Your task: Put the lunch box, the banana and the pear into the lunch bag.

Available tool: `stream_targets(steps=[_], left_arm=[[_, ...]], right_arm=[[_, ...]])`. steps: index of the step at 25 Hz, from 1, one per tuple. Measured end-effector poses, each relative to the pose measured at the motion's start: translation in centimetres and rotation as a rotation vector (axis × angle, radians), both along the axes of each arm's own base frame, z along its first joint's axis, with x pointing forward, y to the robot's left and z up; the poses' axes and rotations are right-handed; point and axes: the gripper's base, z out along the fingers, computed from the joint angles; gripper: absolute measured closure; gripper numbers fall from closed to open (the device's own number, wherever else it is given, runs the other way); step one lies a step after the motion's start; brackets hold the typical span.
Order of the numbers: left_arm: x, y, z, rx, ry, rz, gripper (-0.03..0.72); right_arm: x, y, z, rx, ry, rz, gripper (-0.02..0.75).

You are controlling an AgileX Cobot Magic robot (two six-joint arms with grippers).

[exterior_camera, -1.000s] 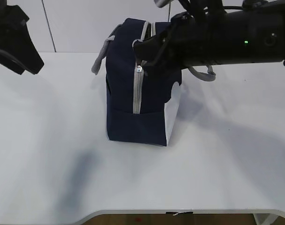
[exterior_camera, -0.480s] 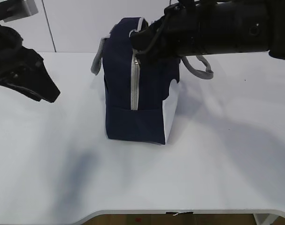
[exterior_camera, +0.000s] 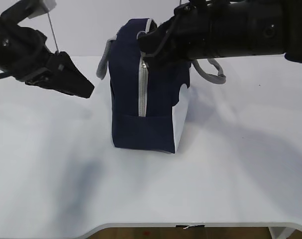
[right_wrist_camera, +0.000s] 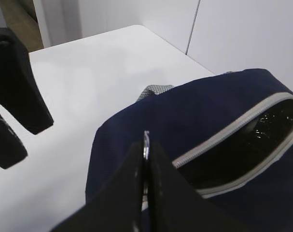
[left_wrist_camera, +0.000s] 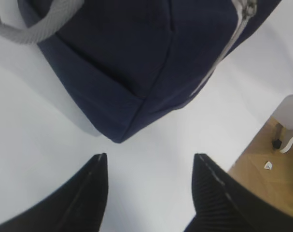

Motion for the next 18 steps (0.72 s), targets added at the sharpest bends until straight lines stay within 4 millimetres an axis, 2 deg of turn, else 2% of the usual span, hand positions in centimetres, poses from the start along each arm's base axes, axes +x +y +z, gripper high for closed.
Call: stream_targets(steps=[7, 10, 15, 17, 18], left_arm=[[0.9, -3.3, -2.4, 0.043, -0.11, -0.107, 0.259], [1.2, -4.7, -2.9, 0.061, -0.181, -0.101, 0.258], [1.9, -5.8, -3.8, 0.077, -0.239, -0.063, 0.258], [1.9, -6.0, -4.1, 0.081, -0.241, -0.066, 0.28], [1.9, -6.0, -4.2, 0.08, -0.24, -0.066, 0.318]], right_arm=[[0.0, 0.0, 0.0, 0.0, -0.001, -0.002, 0.731], [0.0, 0.0, 0.0, 0.0, -0.001, -0.002, 0.731], [0.0, 0.0, 0.0, 0.0, -0.001, -0.002, 0.731], [0.1, 0.0, 0.0, 0.0, -0.002, -0.004, 0.731], [0.1, 0.0, 0.0, -0.001, 0.0, -0.004, 0.731]])
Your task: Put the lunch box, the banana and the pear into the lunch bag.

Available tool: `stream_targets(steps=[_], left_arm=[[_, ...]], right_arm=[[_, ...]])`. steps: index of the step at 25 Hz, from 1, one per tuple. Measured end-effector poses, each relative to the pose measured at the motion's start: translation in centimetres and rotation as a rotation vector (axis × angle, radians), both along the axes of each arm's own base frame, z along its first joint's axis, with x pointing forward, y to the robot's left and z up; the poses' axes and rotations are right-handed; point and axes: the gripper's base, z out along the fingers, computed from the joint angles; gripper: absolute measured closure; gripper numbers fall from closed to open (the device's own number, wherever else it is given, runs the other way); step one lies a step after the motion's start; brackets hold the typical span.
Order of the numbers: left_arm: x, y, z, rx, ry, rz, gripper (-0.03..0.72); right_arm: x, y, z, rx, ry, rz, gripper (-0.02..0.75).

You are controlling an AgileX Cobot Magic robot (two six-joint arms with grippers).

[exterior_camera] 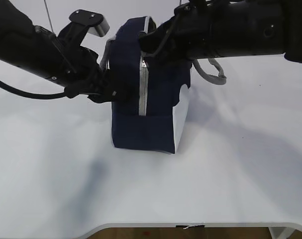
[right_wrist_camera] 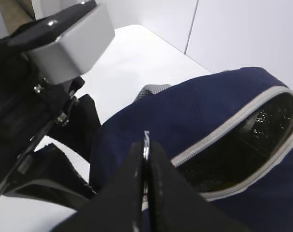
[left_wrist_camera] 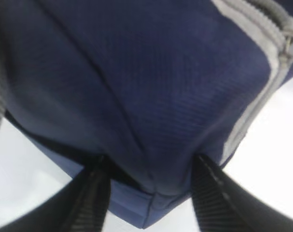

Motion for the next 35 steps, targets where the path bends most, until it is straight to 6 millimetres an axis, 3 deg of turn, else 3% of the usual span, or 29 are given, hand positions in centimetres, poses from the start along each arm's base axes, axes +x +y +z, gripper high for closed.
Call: stream_targets(steps=[4, 7, 16, 23, 30, 35], left_arm=[[0.0, -0.1, 0.0, 0.0, 0.0, -0.002, 0.597], [-0.1, -0.1, -0.1, 0.009, -0.001, -0.01, 0.68], [-0.5, 0.1, -0.3, 0.061, 0.013, -0.074, 0.688], [-1.4, 0.6, 0.7, 0.119, -0.012, -0.143, 0.688], [-0.8, 2.9, 0.5, 0.164, 0.035, -0.12, 0.689], [-0.8, 3.5, 0.4, 0.169, 0.065, -0.123, 0.689]], right_arm=[[0.1, 0.0, 0.1, -0.01, -0.012, 0.005, 0.731], [0.2, 0.1, 0.7, -0.025, -0.042, 0.012, 0.731], [0.9, -0.3, 1.4, -0.094, -0.115, -0.034, 0.731], [1.6, -0.2, 1.4, -0.095, -0.119, -0.065, 0.731], [1.5, 0.4, 3.0, 0.027, -0.077, -0.054, 0.731], [1.7, 0.4, 3.0, -0.003, -0.097, -0.058, 0.731]])
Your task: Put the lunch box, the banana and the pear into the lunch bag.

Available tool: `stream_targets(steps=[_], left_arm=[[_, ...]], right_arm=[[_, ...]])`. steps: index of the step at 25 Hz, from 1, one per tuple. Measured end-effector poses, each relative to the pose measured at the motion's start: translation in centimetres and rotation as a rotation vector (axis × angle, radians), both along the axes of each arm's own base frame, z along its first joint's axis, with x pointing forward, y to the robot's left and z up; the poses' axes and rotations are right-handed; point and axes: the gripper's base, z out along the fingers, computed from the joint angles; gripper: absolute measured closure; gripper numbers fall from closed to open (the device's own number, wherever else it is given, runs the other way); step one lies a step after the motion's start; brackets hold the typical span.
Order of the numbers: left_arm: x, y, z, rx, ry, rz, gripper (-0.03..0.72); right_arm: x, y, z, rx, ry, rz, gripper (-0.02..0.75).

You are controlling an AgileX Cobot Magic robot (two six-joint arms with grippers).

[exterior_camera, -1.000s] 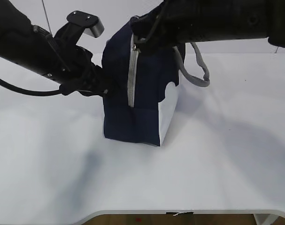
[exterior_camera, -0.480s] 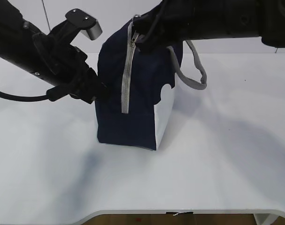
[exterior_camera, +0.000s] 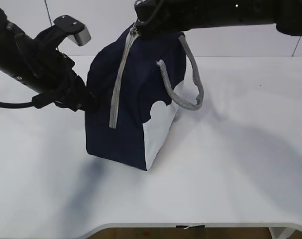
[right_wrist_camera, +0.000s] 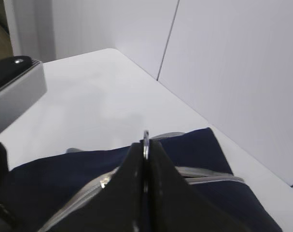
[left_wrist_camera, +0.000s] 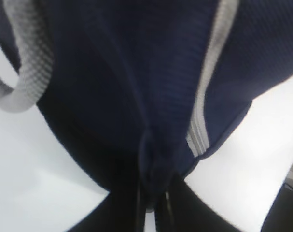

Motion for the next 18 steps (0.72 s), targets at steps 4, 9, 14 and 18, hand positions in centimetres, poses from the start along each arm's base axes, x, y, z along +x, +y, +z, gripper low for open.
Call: stream_targets(steps=[4, 9, 14, 18], left_arm=[[-0.1, 0.1, -0.1, 0.012, 0.013, -0.012, 0.689], [-0.4, 0.1, -0.2, 0.024, 0.031, -0.029, 0.69], [-0.5, 0.2, -0.3, 0.032, 0.047, -0.043, 0.69], [-0.6, 0.2, -0.3, 0.035, 0.052, -0.047, 0.69]], right_arm=[[1.0, -0.1, -0.5, -0.032, -0.023, -0.056, 0.731], [2.4, -0.3, -1.9, -0.063, -0.019, -0.138, 0.731], [3.5, -0.9, -2.2, -0.073, -0.037, -0.218, 0.731], [4.9, -1.7, -1.7, -0.062, -0.056, -0.26, 0.731]])
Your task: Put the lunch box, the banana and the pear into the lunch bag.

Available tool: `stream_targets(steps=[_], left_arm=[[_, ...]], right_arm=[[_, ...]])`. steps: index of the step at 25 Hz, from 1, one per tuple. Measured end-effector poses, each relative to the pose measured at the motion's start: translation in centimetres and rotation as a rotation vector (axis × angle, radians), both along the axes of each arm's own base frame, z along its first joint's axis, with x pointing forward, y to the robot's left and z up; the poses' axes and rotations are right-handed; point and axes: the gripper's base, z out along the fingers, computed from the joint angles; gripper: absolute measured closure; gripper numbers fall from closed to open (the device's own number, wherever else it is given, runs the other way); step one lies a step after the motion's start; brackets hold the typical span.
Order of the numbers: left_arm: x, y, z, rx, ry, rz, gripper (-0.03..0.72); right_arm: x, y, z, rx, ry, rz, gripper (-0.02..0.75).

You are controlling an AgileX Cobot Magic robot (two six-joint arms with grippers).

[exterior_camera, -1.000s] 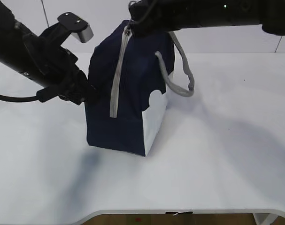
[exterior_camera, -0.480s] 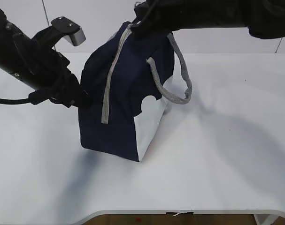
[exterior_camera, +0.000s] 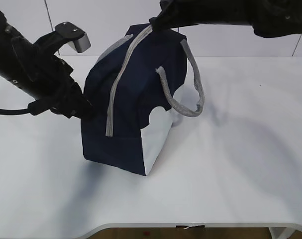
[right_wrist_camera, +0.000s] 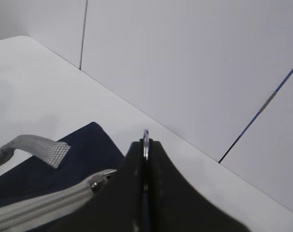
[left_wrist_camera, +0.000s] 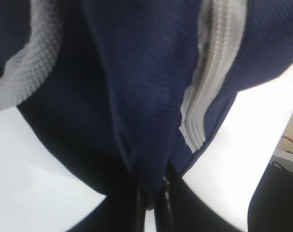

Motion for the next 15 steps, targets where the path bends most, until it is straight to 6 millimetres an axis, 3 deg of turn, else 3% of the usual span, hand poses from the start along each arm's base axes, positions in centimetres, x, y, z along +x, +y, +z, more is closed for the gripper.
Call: stream_targets(steps=[8, 15], left_arm=[[0.0, 0.1, 0.0, 0.01, -0.004, -0.002, 0.69], [0.0, 0.2, -0.1, 0.023, 0.003, -0.003, 0.69]], right_arm=[[3.1, -0.5, -1.0, 0.004, 0.001, -0.04, 0.731], [5.3, -0.7, -3.5, -0.018, 0.032, -0.082, 0.731]])
